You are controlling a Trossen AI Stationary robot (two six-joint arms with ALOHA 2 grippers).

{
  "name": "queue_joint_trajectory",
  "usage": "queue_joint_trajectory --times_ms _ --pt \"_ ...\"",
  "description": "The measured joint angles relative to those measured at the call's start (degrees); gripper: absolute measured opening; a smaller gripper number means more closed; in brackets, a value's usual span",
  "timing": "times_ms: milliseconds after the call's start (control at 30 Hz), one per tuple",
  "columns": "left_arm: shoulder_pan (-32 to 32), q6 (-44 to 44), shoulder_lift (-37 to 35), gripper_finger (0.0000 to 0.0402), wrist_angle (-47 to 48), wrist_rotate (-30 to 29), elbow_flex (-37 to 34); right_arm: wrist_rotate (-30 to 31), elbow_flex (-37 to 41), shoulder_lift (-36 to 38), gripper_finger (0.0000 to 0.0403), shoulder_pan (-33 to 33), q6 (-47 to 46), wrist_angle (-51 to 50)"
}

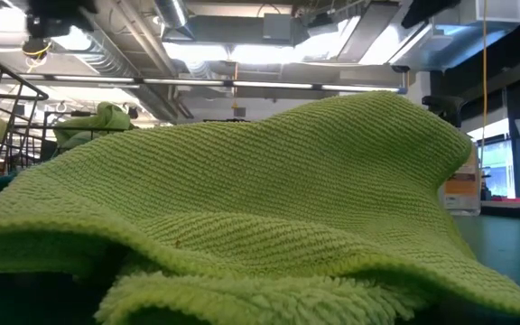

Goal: Sort microfiber towel by color & place in baskets
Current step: Put the yellow microfiber cloth into the gold wire basket

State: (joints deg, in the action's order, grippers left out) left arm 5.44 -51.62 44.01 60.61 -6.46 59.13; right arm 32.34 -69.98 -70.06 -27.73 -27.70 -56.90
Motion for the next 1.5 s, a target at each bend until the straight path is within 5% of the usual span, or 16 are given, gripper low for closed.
queue_joint_trajectory --times_ms 400,933,1500 --pt "0.0 7.46 3.79 0.012 -7.07 -1.95 0.0 -3.59 0.0 -9.43 0.0202 0.63 5.9 -0.29" --pt "0.0 11.74 12.08 0.012 -7.2 -1.56 0.0 -14.01 0.0 -20.77 0.0202 10.99 10.64 0.96" --pt "0.02 11.77 14.91 0.012 -7.62 -0.26 0.0 -18.51 0.0 -32.24 0.0202 11.28 16.21 4.47"
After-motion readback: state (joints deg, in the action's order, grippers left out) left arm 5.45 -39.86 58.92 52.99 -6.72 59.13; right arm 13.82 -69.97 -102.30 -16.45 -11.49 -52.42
